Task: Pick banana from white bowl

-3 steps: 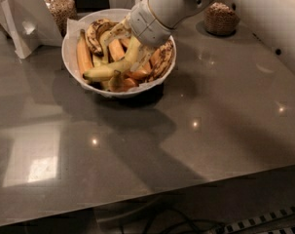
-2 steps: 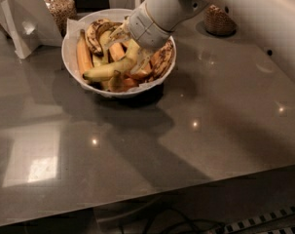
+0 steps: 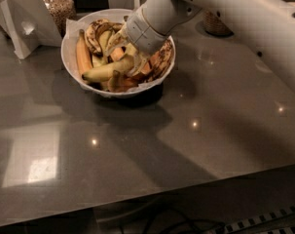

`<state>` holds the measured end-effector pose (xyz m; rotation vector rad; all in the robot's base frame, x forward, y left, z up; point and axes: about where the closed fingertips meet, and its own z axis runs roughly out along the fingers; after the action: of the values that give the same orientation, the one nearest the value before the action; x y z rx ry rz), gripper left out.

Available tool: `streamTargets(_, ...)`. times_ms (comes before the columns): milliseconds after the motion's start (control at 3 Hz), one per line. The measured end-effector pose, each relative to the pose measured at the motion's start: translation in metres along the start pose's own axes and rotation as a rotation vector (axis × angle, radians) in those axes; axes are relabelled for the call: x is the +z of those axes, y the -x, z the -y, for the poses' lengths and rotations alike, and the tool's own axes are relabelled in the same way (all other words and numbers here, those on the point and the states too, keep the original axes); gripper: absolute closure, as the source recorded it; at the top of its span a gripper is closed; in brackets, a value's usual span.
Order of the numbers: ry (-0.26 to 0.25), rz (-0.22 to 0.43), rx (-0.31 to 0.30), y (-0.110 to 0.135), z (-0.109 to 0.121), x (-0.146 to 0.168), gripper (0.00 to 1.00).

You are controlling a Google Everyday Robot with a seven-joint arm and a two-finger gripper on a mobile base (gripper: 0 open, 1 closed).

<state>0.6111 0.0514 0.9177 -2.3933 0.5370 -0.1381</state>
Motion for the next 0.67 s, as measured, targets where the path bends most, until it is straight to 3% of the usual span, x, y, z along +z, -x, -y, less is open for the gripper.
streamTargets(667,-0.017,-0.013,0.013,0.0018,0.0002,-0.0057,0.91)
